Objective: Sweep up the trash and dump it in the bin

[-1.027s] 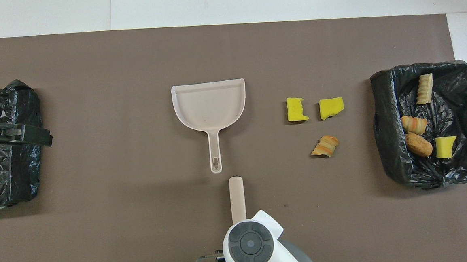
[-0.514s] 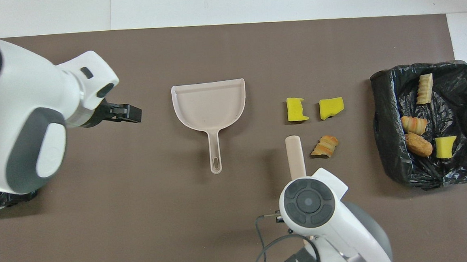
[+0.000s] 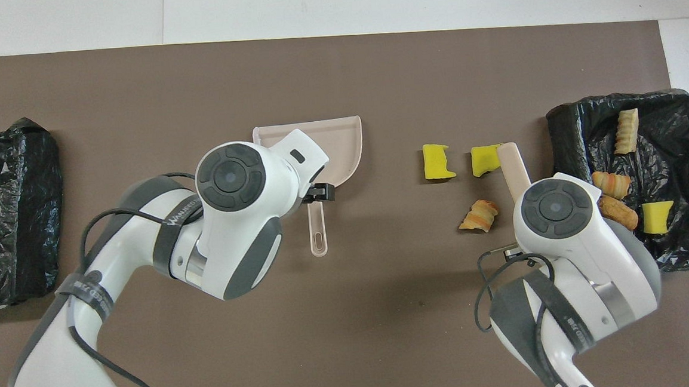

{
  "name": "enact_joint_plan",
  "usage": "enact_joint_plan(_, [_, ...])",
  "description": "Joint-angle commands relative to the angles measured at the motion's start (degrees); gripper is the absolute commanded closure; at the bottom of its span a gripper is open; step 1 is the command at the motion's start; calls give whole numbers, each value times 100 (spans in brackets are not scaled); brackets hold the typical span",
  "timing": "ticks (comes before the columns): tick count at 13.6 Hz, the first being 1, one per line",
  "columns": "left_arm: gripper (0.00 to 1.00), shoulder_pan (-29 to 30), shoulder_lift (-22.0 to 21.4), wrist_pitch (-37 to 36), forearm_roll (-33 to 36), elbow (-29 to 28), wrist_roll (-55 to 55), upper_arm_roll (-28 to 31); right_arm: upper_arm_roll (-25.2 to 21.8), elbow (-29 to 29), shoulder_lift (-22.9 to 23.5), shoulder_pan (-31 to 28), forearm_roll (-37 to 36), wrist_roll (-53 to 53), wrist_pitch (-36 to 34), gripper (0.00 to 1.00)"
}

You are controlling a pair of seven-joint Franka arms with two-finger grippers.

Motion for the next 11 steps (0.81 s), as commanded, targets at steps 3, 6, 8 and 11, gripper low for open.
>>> enact_joint_plan(3, [0,-440,-110,263,345,-566,-401,116,122,479,807,-177,-196,-270,226,100])
enact_joint_plan(6, [10,-458,-110,254,450,-575,-771,116,122,470,807,-124,1144,-814,156,100])
enact_joint_plan(8, [32,-458,-110,254,450,-592,-788,116,122,479,799,-81,1806,-1105,51,100])
enact_joint_plan(11, [46,-502,-119,254,450,-628,-1025,99,122,697,860,-53,2158,-931,-37,100])
